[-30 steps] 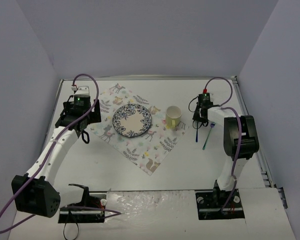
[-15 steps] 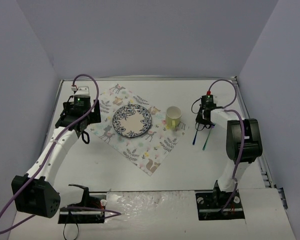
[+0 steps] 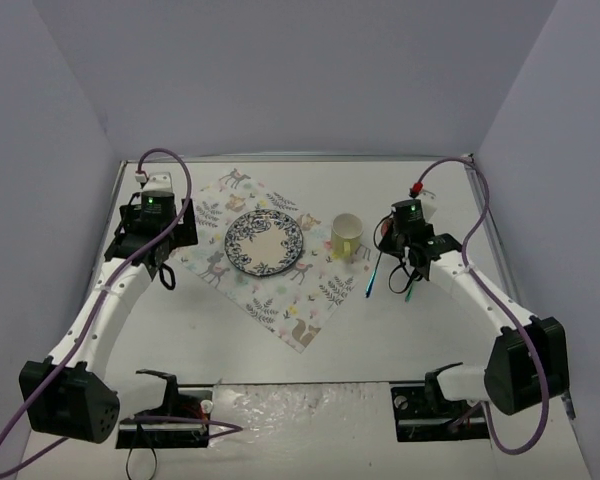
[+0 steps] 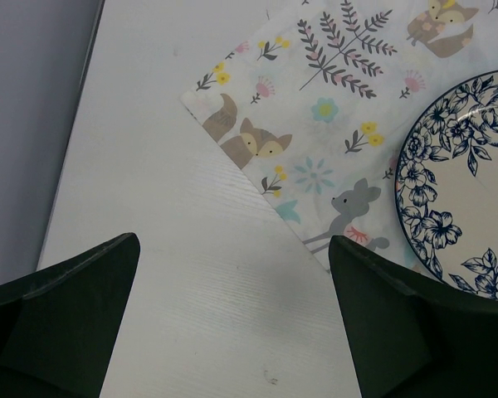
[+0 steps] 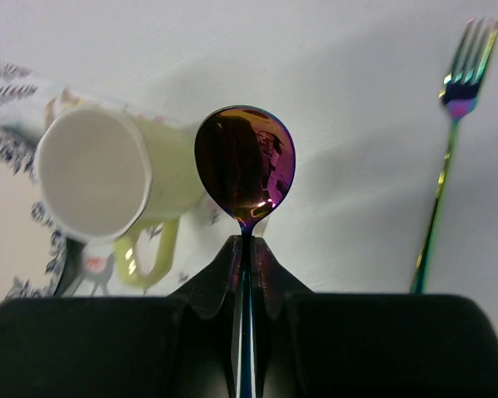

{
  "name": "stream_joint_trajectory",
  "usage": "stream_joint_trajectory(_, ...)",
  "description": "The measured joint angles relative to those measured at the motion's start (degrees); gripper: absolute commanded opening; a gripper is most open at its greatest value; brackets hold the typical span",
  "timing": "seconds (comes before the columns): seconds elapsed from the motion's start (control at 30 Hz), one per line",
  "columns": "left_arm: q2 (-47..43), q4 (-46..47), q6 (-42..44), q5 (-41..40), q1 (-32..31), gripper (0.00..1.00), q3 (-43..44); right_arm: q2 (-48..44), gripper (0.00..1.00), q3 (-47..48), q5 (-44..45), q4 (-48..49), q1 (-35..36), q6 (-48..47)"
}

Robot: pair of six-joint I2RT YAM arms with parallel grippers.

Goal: Set the dinner table for one person

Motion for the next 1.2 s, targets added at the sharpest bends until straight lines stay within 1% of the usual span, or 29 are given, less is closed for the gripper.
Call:
stream_joint_trajectory(0.13,-1.0,0.0,0.0,0.0,0.6,0.95,0.0,-2.4,0.00,0.1,1.2,-1.8,5.7,5.2)
stream_joint_trajectory(0.27,-1.0,0.0,0.0,0.0,0.8,0.95,0.0,-1.8,0.00,2.1,3.3,-3.4,11.3,9.1)
stream_joint_trajectory(0.43,-1.0,0.0,0.0,0.0,1.4,0.95,0.0,4.1,0.00,8.0,6.3,-3.9,19.3,14.0)
stream_joint_trajectory(0.53,-1.0,0.0,0.0,-0.1,1.8,0.95,0.0,9.5,0.00,10.9,7.3,-3.5,22.9,17.5)
stream_joint_trajectory(0.67,-1.1,0.0,0.0,-0.3,2.3,0.95,0.0,16.0,0.00,12.2,7.5,-3.5,25.1,21.3)
stream_joint_trajectory(0.83,-1.1,0.0,0.0,-0.4,2.7,0.95,0.0,23.3,0.00,12.8,7.7,-3.4,25.9,26.1)
stream_joint_trajectory(1.2,-1.1,0.0,0.0,-0.3,3.0,0.95,0.0,32.1,0.00,14.8,8.1,-3.1,26.1,32.4)
